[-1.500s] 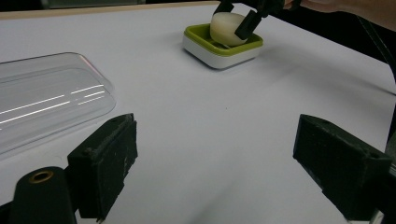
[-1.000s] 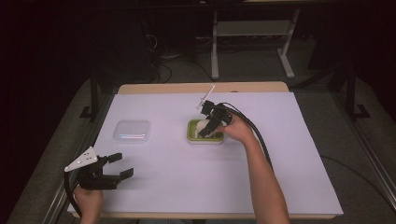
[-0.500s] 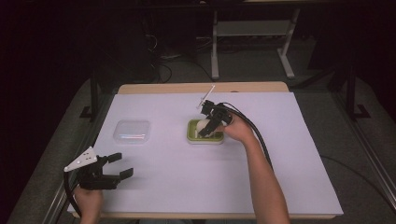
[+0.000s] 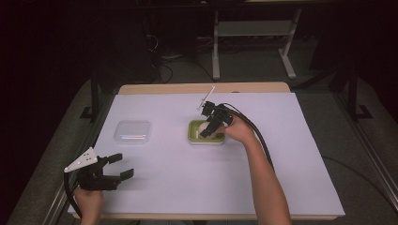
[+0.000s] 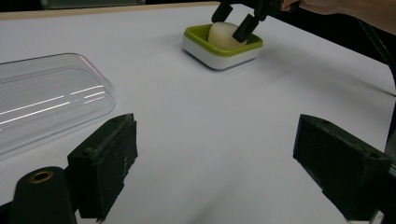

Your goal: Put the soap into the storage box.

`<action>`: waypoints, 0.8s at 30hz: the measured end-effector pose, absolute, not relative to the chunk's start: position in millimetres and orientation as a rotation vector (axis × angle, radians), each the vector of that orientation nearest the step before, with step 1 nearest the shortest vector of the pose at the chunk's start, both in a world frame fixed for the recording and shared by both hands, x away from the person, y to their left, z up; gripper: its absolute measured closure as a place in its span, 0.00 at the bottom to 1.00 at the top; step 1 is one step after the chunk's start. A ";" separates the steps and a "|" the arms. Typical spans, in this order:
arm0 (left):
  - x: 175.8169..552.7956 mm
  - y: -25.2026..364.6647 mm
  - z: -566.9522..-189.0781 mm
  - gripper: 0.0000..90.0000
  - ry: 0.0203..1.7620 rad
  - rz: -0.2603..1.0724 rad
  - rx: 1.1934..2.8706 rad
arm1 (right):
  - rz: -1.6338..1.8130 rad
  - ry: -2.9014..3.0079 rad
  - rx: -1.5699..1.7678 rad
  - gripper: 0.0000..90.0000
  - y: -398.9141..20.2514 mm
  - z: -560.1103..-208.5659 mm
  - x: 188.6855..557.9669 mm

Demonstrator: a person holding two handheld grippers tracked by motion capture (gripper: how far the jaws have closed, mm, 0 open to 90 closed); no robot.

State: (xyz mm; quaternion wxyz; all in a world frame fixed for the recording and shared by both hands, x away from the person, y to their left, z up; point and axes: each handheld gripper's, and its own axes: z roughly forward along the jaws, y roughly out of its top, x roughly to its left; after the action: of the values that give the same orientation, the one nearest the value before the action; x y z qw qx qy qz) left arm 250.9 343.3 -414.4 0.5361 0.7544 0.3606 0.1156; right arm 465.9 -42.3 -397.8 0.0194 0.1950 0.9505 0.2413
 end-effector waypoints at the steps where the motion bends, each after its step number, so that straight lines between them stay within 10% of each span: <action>1: 250.8 343.2 -414.3 0.15 0.860 0.275 1.798 | 0.795 2.936 0.608 0.30 -44.2 -395.3 466.0; 24: 250.3 340.6 -414.7 0.15 0.860 0.276 1.808 | 0.917 2.889 0.593 0.30 -84.2 -371.4 443.0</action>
State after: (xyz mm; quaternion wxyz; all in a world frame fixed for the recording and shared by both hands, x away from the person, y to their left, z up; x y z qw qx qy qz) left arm 250.3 340.6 -414.7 0.5316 0.7577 0.3605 0.1157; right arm 443.0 -84.2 -371.4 0.0268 0.1918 0.9351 0.2968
